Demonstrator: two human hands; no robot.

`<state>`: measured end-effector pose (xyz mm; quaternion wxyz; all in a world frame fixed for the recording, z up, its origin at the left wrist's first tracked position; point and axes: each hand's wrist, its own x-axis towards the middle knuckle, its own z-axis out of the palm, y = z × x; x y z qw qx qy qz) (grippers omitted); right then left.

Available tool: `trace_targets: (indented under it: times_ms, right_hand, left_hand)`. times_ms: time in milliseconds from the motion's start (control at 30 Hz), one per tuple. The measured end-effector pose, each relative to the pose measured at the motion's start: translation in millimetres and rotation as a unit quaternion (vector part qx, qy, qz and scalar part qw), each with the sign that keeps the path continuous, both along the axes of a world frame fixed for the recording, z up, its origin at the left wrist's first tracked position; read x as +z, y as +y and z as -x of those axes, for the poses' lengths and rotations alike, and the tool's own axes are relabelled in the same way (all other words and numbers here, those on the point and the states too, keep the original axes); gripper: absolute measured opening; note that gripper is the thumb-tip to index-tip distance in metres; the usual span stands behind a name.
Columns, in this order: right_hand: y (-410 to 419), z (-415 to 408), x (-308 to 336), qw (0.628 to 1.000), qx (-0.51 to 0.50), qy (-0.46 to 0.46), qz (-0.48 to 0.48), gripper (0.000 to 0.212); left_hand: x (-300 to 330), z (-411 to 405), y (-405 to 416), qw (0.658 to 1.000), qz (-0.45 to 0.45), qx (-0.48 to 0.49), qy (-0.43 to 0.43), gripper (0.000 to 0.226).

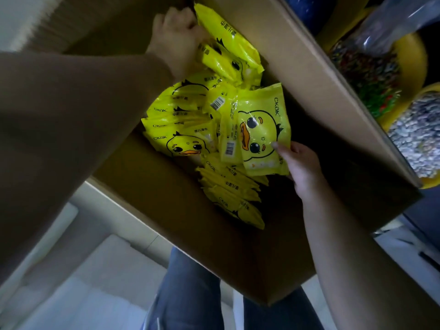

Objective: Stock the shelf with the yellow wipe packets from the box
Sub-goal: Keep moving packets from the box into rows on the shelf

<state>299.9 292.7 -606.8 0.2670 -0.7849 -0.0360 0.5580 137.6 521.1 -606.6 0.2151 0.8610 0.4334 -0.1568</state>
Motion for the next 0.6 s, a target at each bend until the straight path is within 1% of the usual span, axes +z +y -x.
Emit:
trace_targets:
  times_ms: [67,133,200,267,300,400,467,533,567,600]
  right_hand:
    - [1.7,1.7,1.5,1.000,-0.009,0.012,0.003,0.025]
    - [2.2,3.6,2.9,1.000,0.001,0.025,0.004,0.013]
    - [2.7,5.6,5.8,0.999,0.013,0.032,0.000,0.005]
    - [3.3,6.5,8.6,0.999,0.022,0.030,0.003,0.006]
    - [3.8,7.0,10.2,0.999,0.023,0.030,0.005,0.007]
    - [4.9,8.0,10.6,0.999,0.036,0.023,0.015,0.010]
    - [7.5,9.1,8.4,0.998,0.042,0.029,0.020,0.011]
    - [10.5,11.0,4.9,0.998,0.036,0.036,0.030,0.018]
    - [11.8,11.8,3.0,0.998,0.032,0.036,0.032,0.025]
    - [12.8,12.5,1.0,0.998,0.033,0.036,0.033,0.031]
  left_hand:
    - [-5.1,10.0,-3.6,1.000,-0.012,-0.016,0.002,0.041]
    - [-5.6,19.0,-10.6,0.999,-0.028,-0.028,0.004,0.038]
    - [1.0,21.9,-16.7,1.000,0.022,0.010,-0.006,0.039]
    - [11.6,23.6,-22.9,0.992,0.102,0.077,-0.013,0.038]
    - [16.0,26.9,-25.6,0.984,0.139,0.107,-0.003,0.041]
    - [16.1,43.7,-32.2,0.948,0.247,0.201,0.017,0.062]
    - [12.5,55.6,-39.7,0.908,0.327,0.260,0.017,0.079]
    - [7.8,62.1,-47.4,0.865,0.380,0.328,-0.005,0.098]
    - [4.3,63.9,-52.7,0.858,0.383,0.342,0.002,0.099]
    - [0.3,65.1,-57.4,0.862,0.374,0.342,0.012,0.094]
